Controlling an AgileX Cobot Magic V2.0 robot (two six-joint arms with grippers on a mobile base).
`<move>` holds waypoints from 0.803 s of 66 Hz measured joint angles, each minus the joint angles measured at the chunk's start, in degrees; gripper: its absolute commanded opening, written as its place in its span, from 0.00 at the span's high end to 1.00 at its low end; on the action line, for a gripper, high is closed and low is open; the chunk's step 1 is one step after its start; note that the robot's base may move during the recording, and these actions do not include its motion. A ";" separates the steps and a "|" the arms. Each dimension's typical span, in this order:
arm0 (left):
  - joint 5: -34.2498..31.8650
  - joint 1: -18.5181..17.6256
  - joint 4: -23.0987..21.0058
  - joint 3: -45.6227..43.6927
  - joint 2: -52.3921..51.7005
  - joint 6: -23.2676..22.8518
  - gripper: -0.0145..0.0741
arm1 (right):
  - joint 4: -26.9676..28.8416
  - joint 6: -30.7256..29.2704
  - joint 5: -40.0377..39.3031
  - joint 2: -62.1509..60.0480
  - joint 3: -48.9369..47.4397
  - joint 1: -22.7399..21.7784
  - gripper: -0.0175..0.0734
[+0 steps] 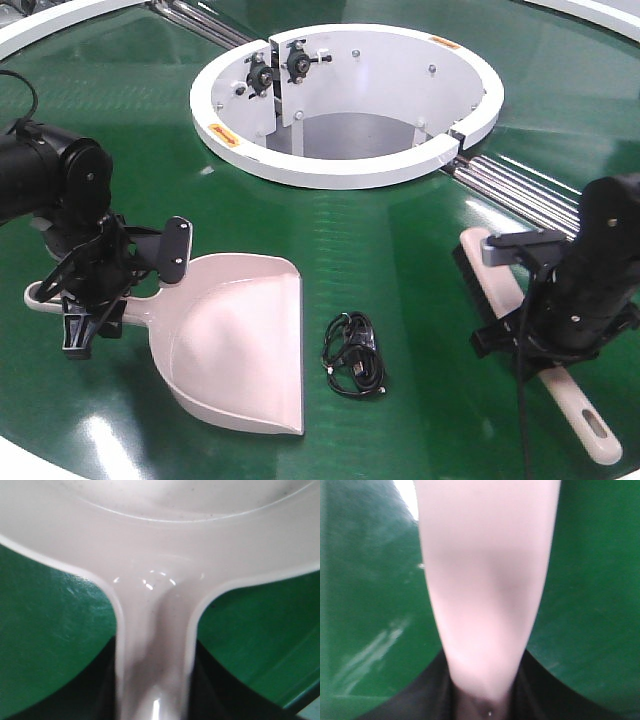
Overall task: Clean and inspect green conveyor with broom and dustpan
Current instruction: 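Grasp the brush handle with the right gripper and lift it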
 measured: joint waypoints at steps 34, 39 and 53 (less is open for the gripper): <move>0.00 0.00 0.00 0.00 0.00 -0.02 0.84 | 2.80 2.58 10.75 -10.62 0.00 0.00 0.81; 0.00 0.00 0.00 0.00 0.00 -0.02 0.84 | 4.13 4.00 10.82 -10.22 0.00 0.28 0.81; 0.05 0.00 0.00 0.00 0.00 -0.02 0.84 | 4.42 8.65 10.81 -7.37 0.00 6.33 0.81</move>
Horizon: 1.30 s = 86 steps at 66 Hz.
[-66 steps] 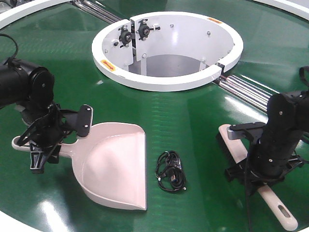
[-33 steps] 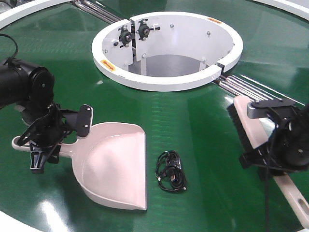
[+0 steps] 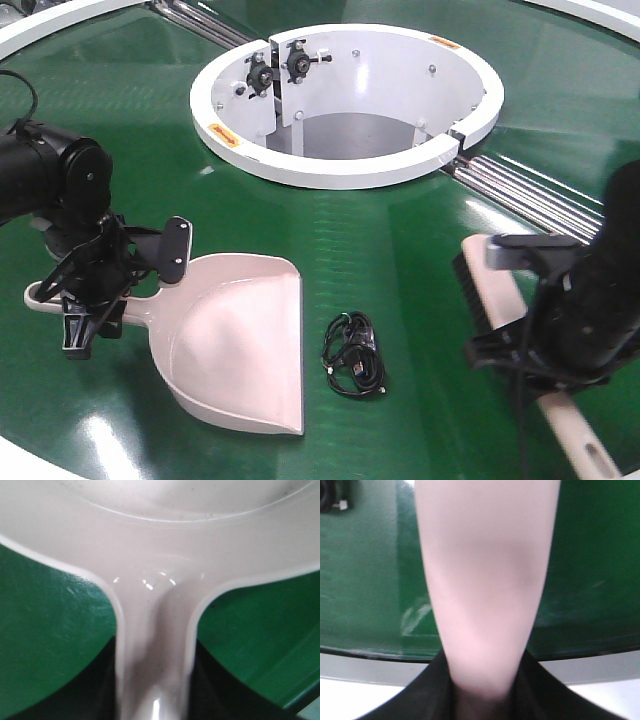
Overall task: Clean and inspect green conveyor with broom and dustpan
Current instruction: 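Grasp the brush handle with the right gripper and lift it, then sweep the black cable into the dustpan with the held brush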
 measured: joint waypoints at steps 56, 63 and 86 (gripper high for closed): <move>0.00 0.00 0.00 0.00 0.00 0.00 0.84 | 3.92 11.49 -0.83 15.38 -5.94 11.22 0.81; 0.00 0.00 0.00 0.00 0.00 0.00 0.84 | 4.88 11.83 -0.83 18.26 -9.36 11.94 0.81; 0.00 0.00 0.10 0.00 0.00 0.00 0.84 | 8.59 12.96 -0.45 28.92 -20.64 17.87 0.81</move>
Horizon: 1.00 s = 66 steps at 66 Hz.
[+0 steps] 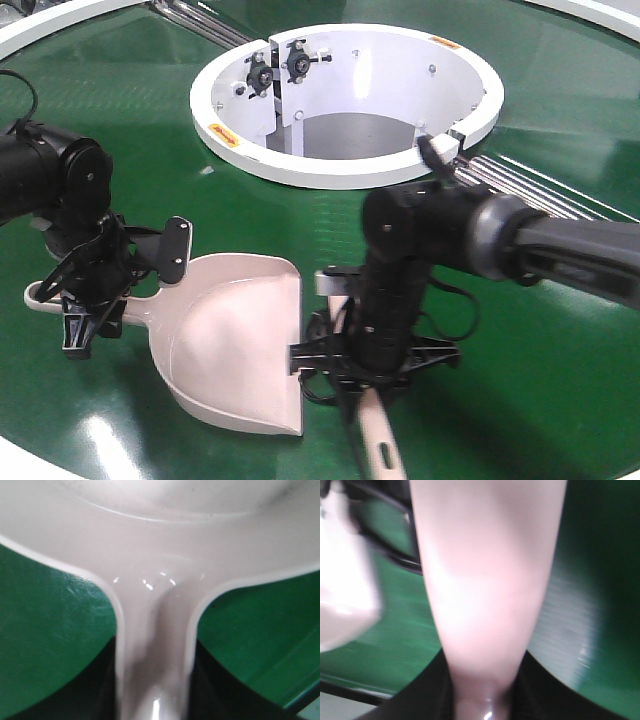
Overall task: Clean and inspect green conveyor with broom and dustpan
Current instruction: 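Sweep the black cable into the dustpan with the held brush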
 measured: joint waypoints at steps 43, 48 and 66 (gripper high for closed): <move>0.07 0.00 0.35 0.00 0.00 0.00 0.84 | 8.24 -4.09 0.59 11.32 -26.97 5.38 0.81; 0.07 0.00 0.35 0.00 0.00 0.00 0.84 | 5.58 -3.98 0.59 10.75 -27.08 5.32 0.81; 0.07 0.00 0.35 0.00 0.00 0.00 0.84 | -1.64 -2.76 0.78 5.53 -24.95 1.70 0.81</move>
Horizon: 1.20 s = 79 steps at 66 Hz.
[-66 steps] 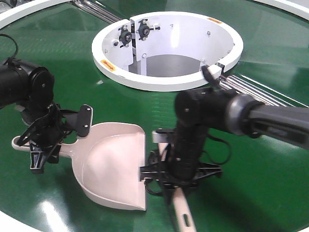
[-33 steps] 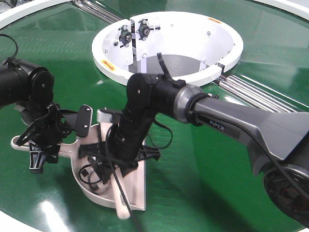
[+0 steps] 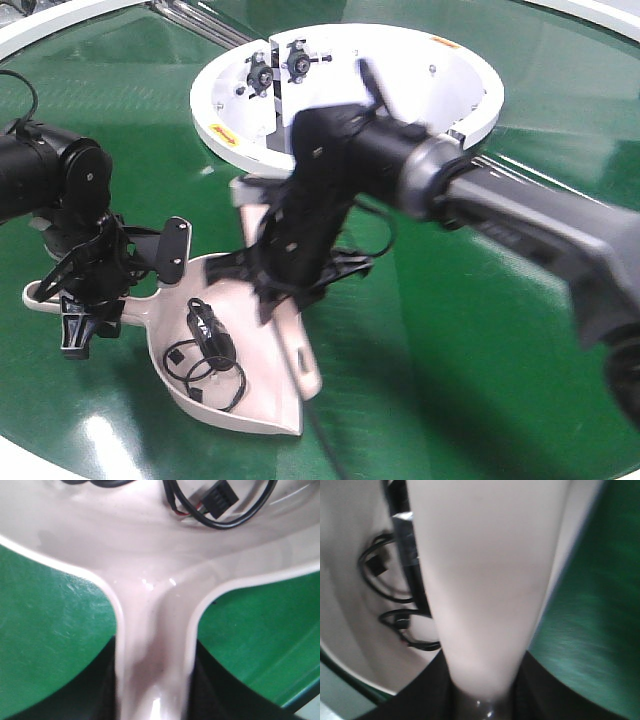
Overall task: Clean and inspect green conveyor with broom and dustpan
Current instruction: 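Sweep the black cable into the dustpan with the held brush, then carry the brush back and lower it onto the conveyor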
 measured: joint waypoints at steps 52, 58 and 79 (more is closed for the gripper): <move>0.02 0.00 0.00 0.00 0.00 0.00 0.84 | -16.28 -13.25 0.12 -25.39 31.63 -29.24 0.81; 0.02 0.00 0.00 0.00 0.00 0.00 0.84 | -16.84 -14.22 -0.02 -25.78 34.80 -30.61 0.81; 0.07 0.00 0.00 0.00 0.00 0.00 0.84 | -15.23 -15.43 -0.85 -22.61 43.38 -31.03 0.81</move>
